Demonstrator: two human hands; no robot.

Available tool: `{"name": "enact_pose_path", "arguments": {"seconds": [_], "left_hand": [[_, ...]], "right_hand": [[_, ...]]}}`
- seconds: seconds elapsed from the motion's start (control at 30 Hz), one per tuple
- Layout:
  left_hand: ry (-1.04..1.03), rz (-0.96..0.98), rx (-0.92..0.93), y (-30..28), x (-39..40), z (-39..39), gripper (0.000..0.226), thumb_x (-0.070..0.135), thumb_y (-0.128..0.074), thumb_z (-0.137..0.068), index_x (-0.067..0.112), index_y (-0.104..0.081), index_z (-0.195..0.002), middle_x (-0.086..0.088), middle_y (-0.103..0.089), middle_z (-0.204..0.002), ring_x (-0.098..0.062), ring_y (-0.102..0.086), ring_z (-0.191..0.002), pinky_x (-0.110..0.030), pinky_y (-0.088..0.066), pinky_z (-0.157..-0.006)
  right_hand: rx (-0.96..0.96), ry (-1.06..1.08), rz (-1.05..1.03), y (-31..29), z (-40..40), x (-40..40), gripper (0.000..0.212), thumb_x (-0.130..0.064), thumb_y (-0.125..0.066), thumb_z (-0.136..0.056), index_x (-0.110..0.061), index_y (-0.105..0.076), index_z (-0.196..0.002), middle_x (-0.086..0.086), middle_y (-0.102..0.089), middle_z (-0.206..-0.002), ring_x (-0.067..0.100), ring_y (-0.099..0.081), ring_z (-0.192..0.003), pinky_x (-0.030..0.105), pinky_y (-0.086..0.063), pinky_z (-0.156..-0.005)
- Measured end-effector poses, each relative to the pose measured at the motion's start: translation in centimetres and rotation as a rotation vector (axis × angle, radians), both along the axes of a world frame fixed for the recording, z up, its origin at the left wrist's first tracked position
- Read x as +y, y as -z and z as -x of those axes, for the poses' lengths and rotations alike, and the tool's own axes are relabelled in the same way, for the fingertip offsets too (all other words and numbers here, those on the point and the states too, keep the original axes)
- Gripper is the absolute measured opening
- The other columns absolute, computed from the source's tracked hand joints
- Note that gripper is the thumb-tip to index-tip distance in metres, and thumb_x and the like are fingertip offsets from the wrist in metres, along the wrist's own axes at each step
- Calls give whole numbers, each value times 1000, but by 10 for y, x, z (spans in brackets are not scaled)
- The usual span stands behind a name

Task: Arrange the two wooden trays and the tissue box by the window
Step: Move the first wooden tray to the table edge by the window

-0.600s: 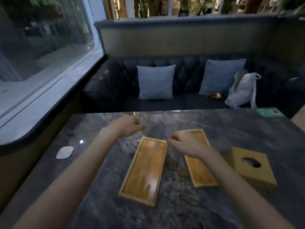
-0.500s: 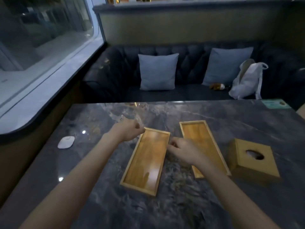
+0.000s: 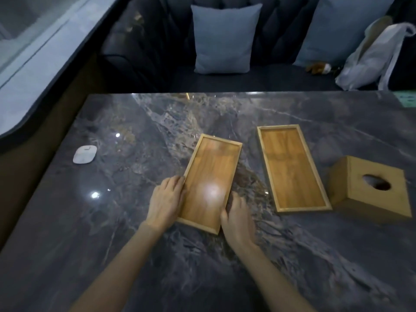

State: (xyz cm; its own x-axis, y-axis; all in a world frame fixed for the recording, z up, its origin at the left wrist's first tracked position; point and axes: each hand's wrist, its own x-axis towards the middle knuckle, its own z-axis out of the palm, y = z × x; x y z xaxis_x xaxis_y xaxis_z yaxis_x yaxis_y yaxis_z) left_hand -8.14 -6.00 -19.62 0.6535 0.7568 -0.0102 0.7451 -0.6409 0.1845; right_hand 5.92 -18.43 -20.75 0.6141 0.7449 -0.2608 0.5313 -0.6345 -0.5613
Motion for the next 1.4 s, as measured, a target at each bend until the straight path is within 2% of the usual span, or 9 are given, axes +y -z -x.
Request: {"name": "enact_pose_path", "arguments": {"seconds": [0.23, 0.53, 0.8, 0.93, 1.03, 1.1, 1.23, 1.3, 1.4], "left_hand": [[-133, 79, 23, 31, -6, 12, 38, 22, -53, -88, 1, -51, -121, -21, -59, -114, -38, -56, -102, -45, -50, -79], [-272, 130, -118, 37, -12, 12, 29, 18, -51, -90, 3, -58, -114, -22, -57, -108, -36, -51, -100, -46, -45, -79], [-464, 447, -308, 29, -7, 4, 32, 19, -49, -91, 5, -57, -119, -16, -49, -126, -28, -40, -117, -30, -29, -100], [-454, 521, -329, 19, -9, 2, 31, 20, -46, -92, 8, -58, -118, -15, -58, -119, -26, -53, -110, -23, -34, -88], [-470, 555, -412, 10, -10, 2, 29, 20, -49, -91, 8, -61, -114, -10, -68, -104, -13, -58, -89, -4, -34, -69], [-482, 528, -477, 3, -11, 2, 24, 20, -54, -88, 7, -67, -104, -7, -70, -89, -7, -56, -74, -3, -35, -59], [-471, 491, -504, -4, -9, 5, 26, 22, -55, -88, 1, -68, -92, -3, -61, -75, -11, -55, -71, -24, -37, -64], [-441, 483, -521, -9, -7, 11, 25, 22, -54, -89, 2, -69, -93, 0, -61, -75, -5, -52, -65, -20, -35, -61], [-390, 440, -547, -20, -2, 26, 22, 19, -54, -88, 5, -70, -95, -6, -71, -82, -11, -59, -71, -19, -38, -63]], "right_hand": [[-68, 30, 57, 16, 9, -1, 54, -36, -43, -93, -9, -32, -139, 10, -47, -135, 26, -48, -120, 40, -44, -94], [-69, -25, 52, 15, 12, 0, 41, -28, -41, -95, -8, -45, -131, 10, -55, -116, 24, -54, -105, 38, -48, -84], [42, -24, 59, 11, 7, 0, 41, -23, -41, -95, -7, -44, -133, 12, -52, -123, 26, -51, -110, 39, -47, -90], [199, -10, 13, 1, 0, -2, 35, -19, -36, -97, -5, -48, -127, 16, -53, -123, 28, -53, -106, 35, -44, -91], [278, -20, -23, -8, -8, -4, 39, -16, -36, -97, -2, -44, -133, 17, -52, -132, 27, -49, -118, 29, -37, -98], [320, -12, -40, -15, -12, -4, 40, -17, -40, -96, -2, -45, -133, 14, -54, -132, 25, -48, -121, 28, -36, -101], [493, 95, -169, -31, -14, -2, 29, -10, -49, -92, -9, -60, -118, 0, -66, -107, 18, -62, -104, 22, -48, -83], [552, 137, -205, -40, -11, 2, 28, -8, -51, -91, -9, -62, -116, -3, -68, -103, 7, -64, -97, 16, -48, -79], [552, 126, -255, -51, -1, 12, 28, -8, -53, -90, -13, -61, -117, -24, -61, -84, -24, -58, -72, -4, -41, -58]]}}
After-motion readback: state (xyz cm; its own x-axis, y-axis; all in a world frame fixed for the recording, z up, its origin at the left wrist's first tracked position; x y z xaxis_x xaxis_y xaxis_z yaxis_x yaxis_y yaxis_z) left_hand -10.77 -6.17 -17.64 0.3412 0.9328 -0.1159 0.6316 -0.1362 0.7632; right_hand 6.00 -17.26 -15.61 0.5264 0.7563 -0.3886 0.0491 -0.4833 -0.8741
